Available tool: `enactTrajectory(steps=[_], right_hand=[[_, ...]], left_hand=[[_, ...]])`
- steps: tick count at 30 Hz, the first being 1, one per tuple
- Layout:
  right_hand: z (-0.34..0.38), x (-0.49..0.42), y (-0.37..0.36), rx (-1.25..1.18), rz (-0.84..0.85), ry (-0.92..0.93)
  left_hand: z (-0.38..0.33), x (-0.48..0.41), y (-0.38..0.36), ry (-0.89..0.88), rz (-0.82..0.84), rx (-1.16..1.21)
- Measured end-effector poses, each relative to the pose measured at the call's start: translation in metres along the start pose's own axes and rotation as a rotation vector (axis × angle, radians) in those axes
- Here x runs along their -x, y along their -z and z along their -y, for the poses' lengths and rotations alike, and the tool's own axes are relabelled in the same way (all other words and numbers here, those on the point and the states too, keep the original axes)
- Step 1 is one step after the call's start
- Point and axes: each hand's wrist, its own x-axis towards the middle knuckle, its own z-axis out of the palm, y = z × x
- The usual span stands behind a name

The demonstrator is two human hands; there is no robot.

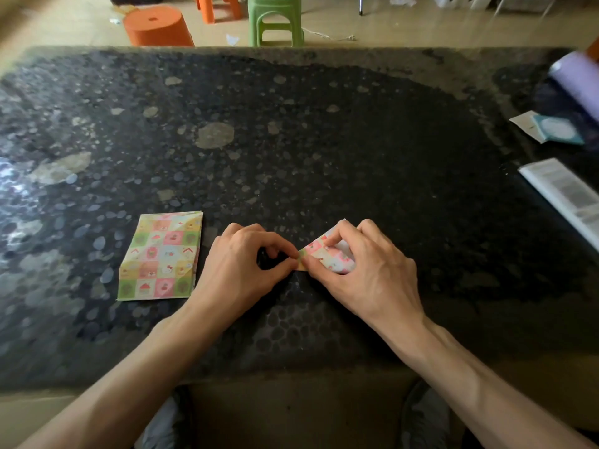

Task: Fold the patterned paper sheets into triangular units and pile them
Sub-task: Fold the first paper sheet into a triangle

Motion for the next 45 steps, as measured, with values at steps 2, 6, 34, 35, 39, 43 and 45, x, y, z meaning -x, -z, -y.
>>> enactTrajectory(steps=[2, 6, 34, 35, 39, 43, 45], right_hand=[[0.003, 0.001, -0.001, 0.009, -0.006, -0.001], [0.005, 0.003, -0.004, 0.039, -0.044, 0.005], [0.006, 0.005, -0.004, 0.051, -0.053, 0.007], [0.006, 0.006, -0.004, 0.052, -0.054, 0.008], [0.006, 0.007, -0.004, 0.076, -0.053, 0.018], [0.007, 0.008, -0.005, 0.096, -0.067, 0.023], [0.007, 0.008, -0.006, 0.099, -0.067, 0.025]], left_hand=[[0.000, 0.000, 0.000, -0.002, -0.004, -0.006], [0.000, 0.000, -0.001, 0.003, -0.007, -0.005], [0.007, -0.006, 0.009, -0.003, 0.089, 0.053], [0.008, -0.005, 0.007, -0.005, 0.078, 0.040], [0.008, -0.006, 0.004, -0.011, 0.064, 0.015], [0.004, -0.005, 0.005, -0.006, 0.078, 0.018], [0.001, -0.005, 0.006, 0.021, 0.095, 0.015]])
